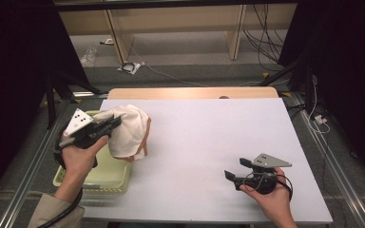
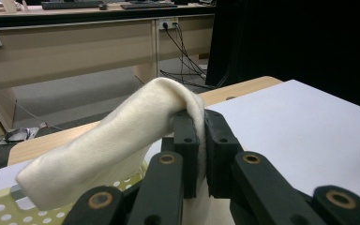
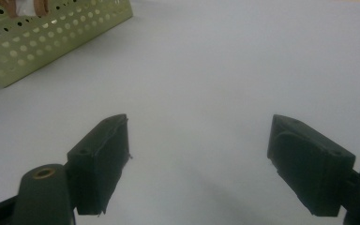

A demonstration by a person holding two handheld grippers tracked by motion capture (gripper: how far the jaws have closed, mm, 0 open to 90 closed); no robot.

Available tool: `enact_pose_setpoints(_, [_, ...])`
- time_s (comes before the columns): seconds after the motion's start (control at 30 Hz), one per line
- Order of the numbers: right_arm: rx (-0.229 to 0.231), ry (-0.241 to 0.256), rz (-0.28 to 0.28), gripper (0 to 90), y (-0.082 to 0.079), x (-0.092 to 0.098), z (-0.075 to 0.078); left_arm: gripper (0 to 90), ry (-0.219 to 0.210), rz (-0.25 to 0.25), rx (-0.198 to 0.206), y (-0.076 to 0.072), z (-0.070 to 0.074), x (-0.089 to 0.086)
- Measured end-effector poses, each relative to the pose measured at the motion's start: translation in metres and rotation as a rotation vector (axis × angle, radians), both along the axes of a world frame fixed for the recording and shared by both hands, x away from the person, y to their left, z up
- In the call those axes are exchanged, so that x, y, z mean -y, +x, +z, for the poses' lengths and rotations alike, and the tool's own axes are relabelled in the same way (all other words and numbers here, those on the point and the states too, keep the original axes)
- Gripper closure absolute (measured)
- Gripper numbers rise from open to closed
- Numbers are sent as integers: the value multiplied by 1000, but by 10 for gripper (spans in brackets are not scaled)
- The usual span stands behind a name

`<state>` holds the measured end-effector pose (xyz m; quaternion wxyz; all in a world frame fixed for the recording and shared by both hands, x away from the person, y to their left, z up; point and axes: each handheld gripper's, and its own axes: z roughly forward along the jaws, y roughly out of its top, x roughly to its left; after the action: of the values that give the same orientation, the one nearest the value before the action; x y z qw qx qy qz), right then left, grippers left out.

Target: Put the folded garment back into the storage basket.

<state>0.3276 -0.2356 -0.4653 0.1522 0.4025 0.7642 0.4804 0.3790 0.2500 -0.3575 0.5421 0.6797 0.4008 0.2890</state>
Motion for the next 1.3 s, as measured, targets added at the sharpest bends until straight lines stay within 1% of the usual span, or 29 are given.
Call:
enact_pose_setpoints(0.73, [-4, -1, -1, 218, 0, 0, 0, 843, 2, 14, -21, 2, 1, -8])
enact_pose_setpoints(1.3, [-1, 0, 1, 218, 0, 0, 0, 843, 6, 15, -35, 2, 2, -13])
